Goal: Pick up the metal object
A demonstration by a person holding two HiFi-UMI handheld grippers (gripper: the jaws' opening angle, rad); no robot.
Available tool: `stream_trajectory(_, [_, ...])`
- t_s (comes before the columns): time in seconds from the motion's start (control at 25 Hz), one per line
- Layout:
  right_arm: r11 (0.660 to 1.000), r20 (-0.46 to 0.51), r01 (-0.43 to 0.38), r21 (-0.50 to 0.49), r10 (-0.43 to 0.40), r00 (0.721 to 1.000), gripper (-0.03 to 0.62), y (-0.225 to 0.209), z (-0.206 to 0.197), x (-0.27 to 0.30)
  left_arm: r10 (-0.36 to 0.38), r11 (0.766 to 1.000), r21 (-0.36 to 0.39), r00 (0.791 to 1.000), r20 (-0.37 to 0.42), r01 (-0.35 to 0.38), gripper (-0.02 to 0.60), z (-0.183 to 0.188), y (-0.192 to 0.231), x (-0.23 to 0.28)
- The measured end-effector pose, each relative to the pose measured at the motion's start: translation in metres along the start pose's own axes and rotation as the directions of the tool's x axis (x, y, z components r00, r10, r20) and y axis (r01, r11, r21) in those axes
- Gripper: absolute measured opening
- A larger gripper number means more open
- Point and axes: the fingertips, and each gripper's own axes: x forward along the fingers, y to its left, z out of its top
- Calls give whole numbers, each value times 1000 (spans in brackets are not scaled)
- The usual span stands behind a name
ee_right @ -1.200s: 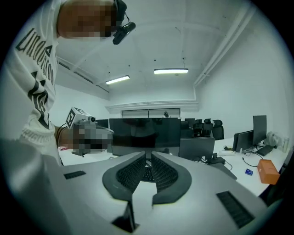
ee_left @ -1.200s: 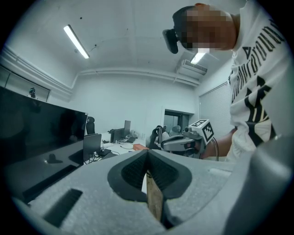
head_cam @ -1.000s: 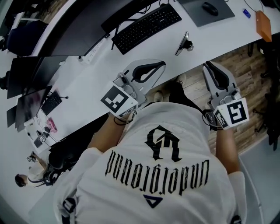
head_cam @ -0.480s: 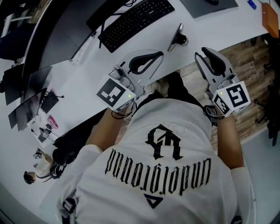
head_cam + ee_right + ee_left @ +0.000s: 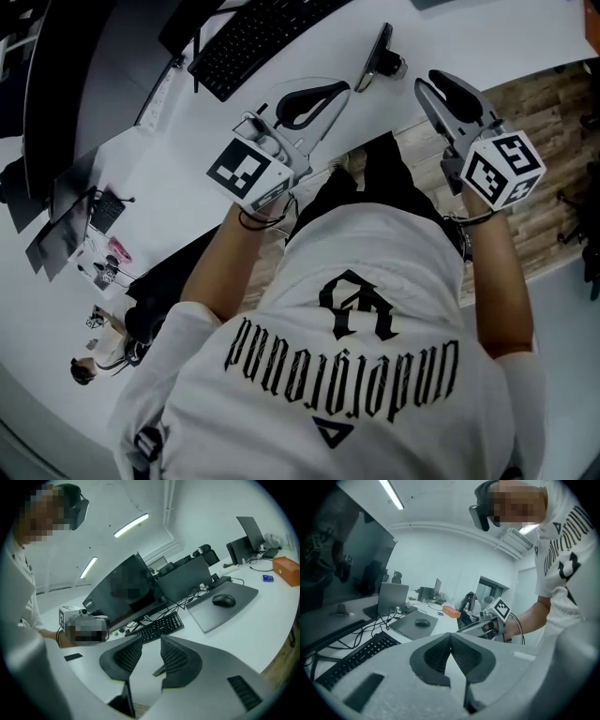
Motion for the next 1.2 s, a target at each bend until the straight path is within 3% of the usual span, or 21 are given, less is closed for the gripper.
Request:
stream_trajectory(0.64, [971,-90,31,237,-9,996,107,-55,-70,50,-32,997,-76,994,-102,24,15,-75,28,52])
stream_trajectory(1.2, [897,-146,54,439,13,989,117,-75,-110,80,-31,992,-128,988,-150,12,15,-113,36,69])
